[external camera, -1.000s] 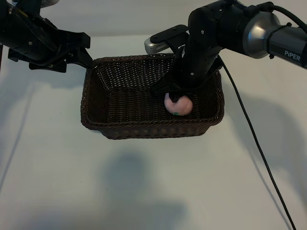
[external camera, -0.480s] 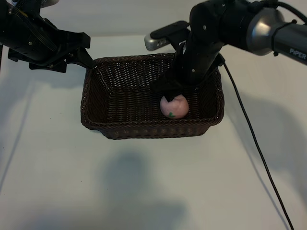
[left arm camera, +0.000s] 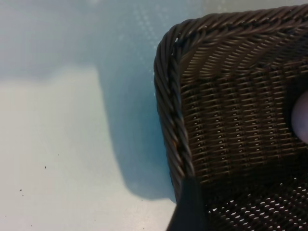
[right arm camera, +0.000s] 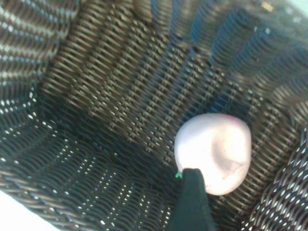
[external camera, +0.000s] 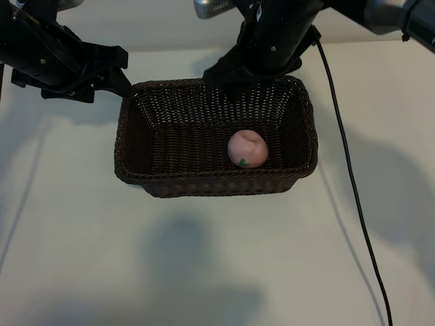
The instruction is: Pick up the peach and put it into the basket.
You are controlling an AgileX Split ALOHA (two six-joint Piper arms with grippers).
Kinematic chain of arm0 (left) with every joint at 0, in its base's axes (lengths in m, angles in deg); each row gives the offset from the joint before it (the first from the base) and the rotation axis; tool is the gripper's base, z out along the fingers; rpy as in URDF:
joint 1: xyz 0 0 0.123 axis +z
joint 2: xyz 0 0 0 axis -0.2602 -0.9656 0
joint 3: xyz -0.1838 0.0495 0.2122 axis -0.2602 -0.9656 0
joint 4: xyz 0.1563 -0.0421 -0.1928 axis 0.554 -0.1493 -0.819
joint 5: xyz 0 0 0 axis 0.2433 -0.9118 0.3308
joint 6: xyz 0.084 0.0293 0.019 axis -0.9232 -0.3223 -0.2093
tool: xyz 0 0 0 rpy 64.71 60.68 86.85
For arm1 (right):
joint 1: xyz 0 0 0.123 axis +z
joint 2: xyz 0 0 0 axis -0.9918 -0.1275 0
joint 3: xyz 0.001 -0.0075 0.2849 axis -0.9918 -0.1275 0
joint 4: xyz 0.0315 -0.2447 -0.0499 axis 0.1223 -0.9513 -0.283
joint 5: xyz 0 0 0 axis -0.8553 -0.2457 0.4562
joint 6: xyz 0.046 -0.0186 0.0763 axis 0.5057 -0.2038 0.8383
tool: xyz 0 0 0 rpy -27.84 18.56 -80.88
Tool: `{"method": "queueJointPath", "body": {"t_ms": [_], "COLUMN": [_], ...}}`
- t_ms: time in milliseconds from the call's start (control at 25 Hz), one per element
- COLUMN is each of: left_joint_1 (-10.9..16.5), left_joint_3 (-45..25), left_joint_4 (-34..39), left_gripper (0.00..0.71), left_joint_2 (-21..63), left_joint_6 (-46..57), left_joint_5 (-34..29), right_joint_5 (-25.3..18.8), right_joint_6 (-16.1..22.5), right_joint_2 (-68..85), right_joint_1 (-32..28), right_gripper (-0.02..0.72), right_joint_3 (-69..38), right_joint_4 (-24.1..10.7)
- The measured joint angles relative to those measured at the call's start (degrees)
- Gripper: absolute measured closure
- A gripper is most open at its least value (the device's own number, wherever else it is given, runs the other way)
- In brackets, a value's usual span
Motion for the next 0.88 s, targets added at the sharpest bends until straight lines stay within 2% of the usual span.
{"method": "queueJointPath", "body": {"t_ms": [200, 480, 640, 880], "left_joint_1": [0.0, 0.0, 0.0, 0.0], "left_joint_3": [0.0, 0.0, 0.0, 0.0], "left_joint_4": [0.0, 0.0, 0.0, 0.0], "left_gripper": [0.141, 0.141, 0.141, 0.141], "left_joint_2": [0.0, 0.0, 0.0, 0.0], "left_joint_6": [0.0, 0.0, 0.0, 0.0], "left_joint_5": [0.0, 0.0, 0.0, 0.0], "right_joint_5": [-1.69, -6.21, -6.62, -6.69], "right_joint_6": [0.12, 1.68, 2.09, 2.15], "right_joint_2": [0.09, 0.14, 0.21, 1.19], "right_joint_1": [-0.06, -2.94, -5.3, -5.62], "right_gripper": [0.143, 0.143, 0.143, 0.143], "right_joint_3": [1.32, 1.68, 1.68, 1.79], "right_joint_4": [-0.41, -3.85, -4.62, -6.2]}}
